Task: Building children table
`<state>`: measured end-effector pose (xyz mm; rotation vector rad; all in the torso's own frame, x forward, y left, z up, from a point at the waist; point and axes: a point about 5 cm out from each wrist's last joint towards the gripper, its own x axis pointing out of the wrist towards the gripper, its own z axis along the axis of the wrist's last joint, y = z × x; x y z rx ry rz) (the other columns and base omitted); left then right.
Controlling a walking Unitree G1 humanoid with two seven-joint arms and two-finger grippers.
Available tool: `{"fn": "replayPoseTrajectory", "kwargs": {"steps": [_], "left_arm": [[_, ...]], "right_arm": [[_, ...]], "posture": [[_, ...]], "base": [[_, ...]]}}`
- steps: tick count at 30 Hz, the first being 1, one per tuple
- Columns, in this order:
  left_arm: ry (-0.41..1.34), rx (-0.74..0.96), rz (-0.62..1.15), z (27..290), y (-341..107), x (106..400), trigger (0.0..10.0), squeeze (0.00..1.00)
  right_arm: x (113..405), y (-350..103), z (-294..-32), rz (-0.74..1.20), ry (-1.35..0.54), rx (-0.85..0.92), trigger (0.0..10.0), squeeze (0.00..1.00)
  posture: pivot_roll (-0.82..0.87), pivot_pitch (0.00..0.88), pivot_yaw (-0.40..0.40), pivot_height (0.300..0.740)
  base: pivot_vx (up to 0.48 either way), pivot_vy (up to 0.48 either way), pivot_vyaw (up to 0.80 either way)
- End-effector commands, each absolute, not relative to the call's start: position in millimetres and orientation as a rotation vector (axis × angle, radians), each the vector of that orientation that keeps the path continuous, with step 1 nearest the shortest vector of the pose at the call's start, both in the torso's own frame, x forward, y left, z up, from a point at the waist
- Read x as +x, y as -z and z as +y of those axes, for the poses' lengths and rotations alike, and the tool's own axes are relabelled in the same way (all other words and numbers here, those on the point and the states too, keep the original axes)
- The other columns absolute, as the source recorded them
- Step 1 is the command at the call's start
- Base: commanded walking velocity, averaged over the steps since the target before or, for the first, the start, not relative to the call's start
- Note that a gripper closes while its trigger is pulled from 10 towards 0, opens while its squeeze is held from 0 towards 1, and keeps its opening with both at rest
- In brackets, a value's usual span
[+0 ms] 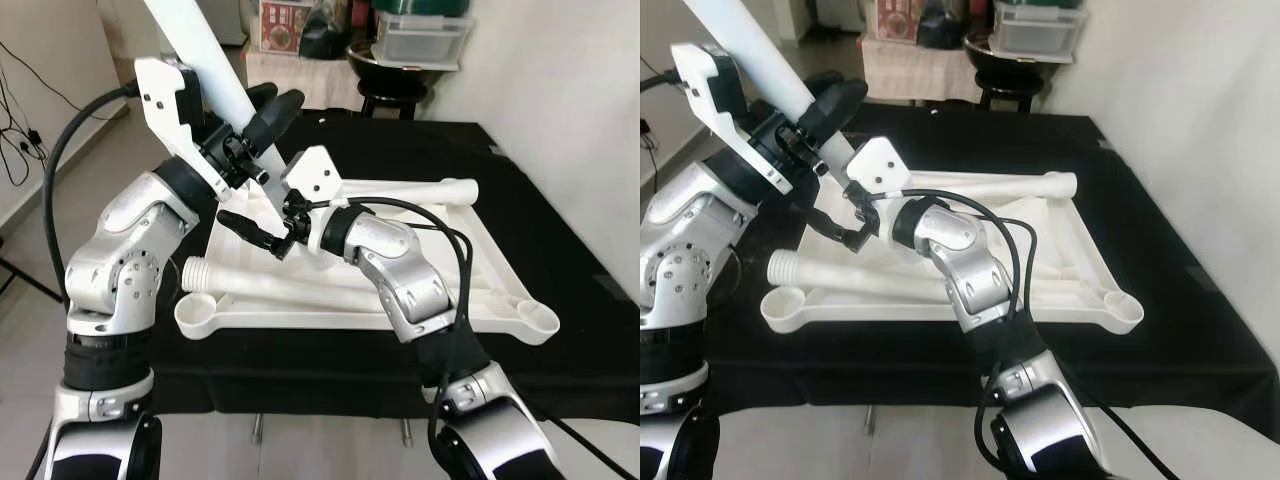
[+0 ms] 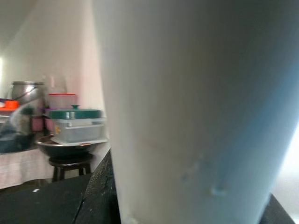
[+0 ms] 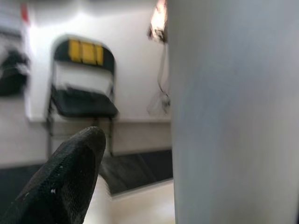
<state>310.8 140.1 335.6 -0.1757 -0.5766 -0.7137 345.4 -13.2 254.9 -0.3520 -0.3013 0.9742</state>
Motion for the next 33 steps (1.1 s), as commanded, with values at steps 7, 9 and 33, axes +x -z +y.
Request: {"fn": "replayPoseTrajectory", "kwargs": {"steps": [7,9,33], "left_arm": [[0.801,-0.202,-0.656,123.9,-353.5,304.0,0.0,0.0],[0.806,-0.205,-0.659,122.4,-354.5,304.0,0.0,0.0],[0.821,-0.227,-0.674,115.2,-358.5,303.3,0.0,0.0]], "right_arm": [[358.4,-228.3,-6.7,-0.179,-0.923,-0.374,10.0,0.0],[360.5,-224.6,-6.3,-0.158,-0.917,-0.366,10.0,0.0],[366.9,-253.0,4.6,-0.387,-0.849,-0.26,0.0,0.0]], "posture": [[-0.22,0.0,-0.061,0.74],[-0.22,0.0,-0.061,0.74],[-0.21,0.0,-0.055,0.74]], "base": [[0.0,0.0,0.0],[0.0,0.0,0.0],[0.0,0.0,0.0]]}}
